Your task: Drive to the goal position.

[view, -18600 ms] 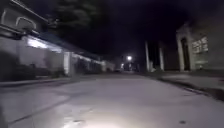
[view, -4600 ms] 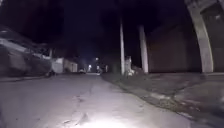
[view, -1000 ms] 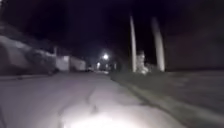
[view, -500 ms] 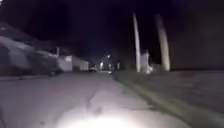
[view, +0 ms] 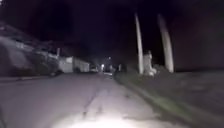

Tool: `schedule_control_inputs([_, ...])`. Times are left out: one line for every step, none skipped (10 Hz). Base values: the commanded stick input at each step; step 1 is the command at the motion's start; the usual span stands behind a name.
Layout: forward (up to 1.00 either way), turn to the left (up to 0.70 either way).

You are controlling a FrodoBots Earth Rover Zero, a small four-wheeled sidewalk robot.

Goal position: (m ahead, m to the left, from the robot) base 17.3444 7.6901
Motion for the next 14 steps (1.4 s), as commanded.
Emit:
schedule_control_inputs([0.50,0.00])
schedule_control_inputs([0.50,0.00])
schedule_control_inputs([0.50,0.00])
schedule_control_inputs([0.50,-0.06])
schedule_control_inputs([0.50,-0.39])
schedule_control_inputs([0.50,-0.26])
schedule_control_inputs([0.50,0.00])
schedule_control_inputs([0.50,-0.38])
schedule_control_inputs([0.50,0.00])
schedule_control_inputs([0.50,0.00])
schedule_control_inputs([0.50,0.00])
schedule_control_inputs([0.50,-0.12])
schedule_control_inputs([0.50,-0.50])
schedule_control_inputs([0.50,-0.37])
